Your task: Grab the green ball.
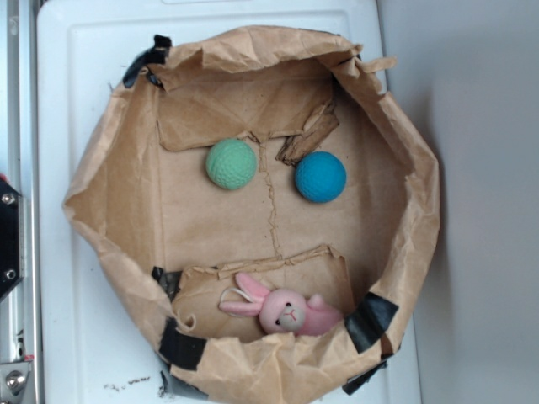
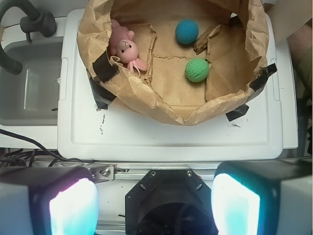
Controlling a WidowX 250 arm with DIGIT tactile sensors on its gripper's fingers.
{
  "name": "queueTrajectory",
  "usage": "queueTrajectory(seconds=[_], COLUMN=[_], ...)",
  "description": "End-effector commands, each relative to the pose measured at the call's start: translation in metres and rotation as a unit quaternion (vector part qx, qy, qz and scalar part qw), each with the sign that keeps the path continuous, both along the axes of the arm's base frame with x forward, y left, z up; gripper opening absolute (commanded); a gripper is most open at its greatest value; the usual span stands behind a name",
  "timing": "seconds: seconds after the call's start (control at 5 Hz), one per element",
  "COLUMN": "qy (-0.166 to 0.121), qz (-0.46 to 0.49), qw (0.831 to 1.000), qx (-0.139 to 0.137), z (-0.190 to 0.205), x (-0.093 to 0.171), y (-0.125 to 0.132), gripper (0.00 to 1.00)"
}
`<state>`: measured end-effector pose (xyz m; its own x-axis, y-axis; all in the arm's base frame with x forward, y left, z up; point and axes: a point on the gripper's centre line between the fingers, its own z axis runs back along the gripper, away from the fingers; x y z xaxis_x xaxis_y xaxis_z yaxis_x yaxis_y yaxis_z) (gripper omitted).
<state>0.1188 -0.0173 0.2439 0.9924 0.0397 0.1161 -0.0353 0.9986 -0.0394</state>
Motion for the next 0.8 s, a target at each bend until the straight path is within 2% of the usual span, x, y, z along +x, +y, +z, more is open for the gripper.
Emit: queueTrajectory(seconds=[0.0,0.2,0.4,0.6], qy=[0.000,-0.004,-0.026,-0.041], qz=[0.000,0.014,0.044,0.048], qw=[1.000,1.000,0.999,0.998], qx=[0.000,0.000,0.016,0.013], z=[0.000,-0.014,-0.040,-0.052], x=[0.000,0.028,0.062,0.079], y=[0.000,0.007,0.010,0.014], gripper=[1.00,1.00,1.00,1.00])
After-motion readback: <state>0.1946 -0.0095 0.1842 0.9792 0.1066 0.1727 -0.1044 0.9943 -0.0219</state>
